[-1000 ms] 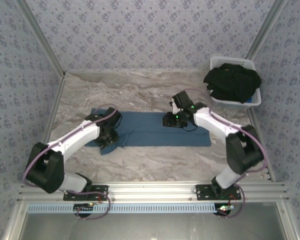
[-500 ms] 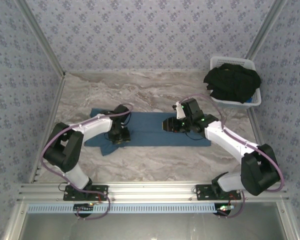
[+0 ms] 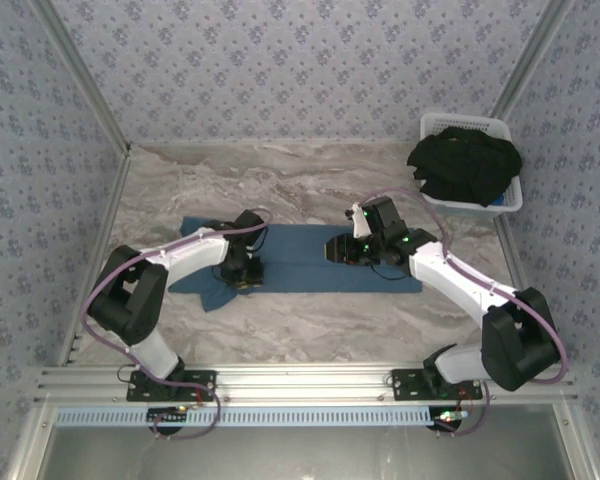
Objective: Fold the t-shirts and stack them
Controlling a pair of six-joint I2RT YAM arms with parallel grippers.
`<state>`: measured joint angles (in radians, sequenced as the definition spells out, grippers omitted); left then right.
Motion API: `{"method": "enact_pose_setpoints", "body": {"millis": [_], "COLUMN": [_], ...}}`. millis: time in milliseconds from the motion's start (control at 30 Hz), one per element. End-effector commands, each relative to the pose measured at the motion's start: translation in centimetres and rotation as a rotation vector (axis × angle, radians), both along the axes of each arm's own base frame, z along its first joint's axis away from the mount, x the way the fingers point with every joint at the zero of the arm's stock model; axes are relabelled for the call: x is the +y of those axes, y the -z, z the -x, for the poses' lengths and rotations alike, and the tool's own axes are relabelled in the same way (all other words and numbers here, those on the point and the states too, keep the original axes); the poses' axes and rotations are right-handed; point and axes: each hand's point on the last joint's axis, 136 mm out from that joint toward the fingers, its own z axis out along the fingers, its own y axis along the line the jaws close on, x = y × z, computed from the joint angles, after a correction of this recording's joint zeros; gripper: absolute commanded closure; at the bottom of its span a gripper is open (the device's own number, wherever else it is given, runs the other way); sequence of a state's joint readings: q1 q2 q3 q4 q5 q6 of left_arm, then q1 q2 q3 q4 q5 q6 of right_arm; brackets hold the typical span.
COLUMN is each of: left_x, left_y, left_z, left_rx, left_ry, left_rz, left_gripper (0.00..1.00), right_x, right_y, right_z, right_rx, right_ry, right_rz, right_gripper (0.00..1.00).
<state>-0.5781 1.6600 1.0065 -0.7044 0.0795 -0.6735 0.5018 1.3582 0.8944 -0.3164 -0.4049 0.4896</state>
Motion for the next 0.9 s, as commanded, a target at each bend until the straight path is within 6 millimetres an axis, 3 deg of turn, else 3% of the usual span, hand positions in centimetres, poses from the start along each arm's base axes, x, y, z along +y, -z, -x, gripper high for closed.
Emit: {"method": "enact_pose_setpoints", "body": {"millis": [0, 167, 267, 300, 367, 400, 500, 667, 867], "left_x": [0.1, -1.1, -2.3, -2.1, -0.1, 1.2, 6.0, 11.8, 15.0], "left_y": [0.3, -1.0, -2.4, -2.7, -3.7, -4.1, -4.9, -5.6, -4.3], "left_z": [0.1, -0.1, 0.0, 0.2, 0.3, 0.3, -0.8, -5.6, -8.8], "left_rx": [0.016, -0.003, -0.016, -0.012, -0.023, -0.027, -0.068, -0.206, -0.252], "left_ry": [0.006, 0.008, -0.006, -0.016, -0.074, -0.118, -0.298, -0.463, -0.446], "left_rz": [-0.028, -0.003, 0.054, 0.052, 0.009, -0.008, 0.053, 0.266, 0.273], "left_gripper": [0.84, 1.0, 1.0, 0.94, 0.6, 0.53, 0.53, 0.6, 0.6], "right_x": [0.1, 0.1, 0.0, 0.0, 0.1, 0.1, 0.3, 1.5, 2.3], "right_y": [-0.1, -0.3, -0.2, -0.1, -0.1, -0.1, -0.1, -0.4, -0.7], "right_z": [-0.3, -0.3, -0.4, -0.4, -0.4, -0.4, -0.5, -0.4, -0.6], "right_rx": [0.009, 0.008, 0.009, 0.012, 0.017, 0.015, 0.009, 0.007, 0.007], "right_ry": [0.009, 0.007, 0.011, 0.01, 0.006, 0.004, -0.004, -0.047, -0.068], "right_rz": [-0.006, -0.004, -0.001, -0.002, -0.004, -0.004, -0.012, -0.057, -0.068], "right_gripper": [0.56, 0.56, 0.57, 0.56, 0.56, 0.56, 0.56, 0.56, 0.55]}}
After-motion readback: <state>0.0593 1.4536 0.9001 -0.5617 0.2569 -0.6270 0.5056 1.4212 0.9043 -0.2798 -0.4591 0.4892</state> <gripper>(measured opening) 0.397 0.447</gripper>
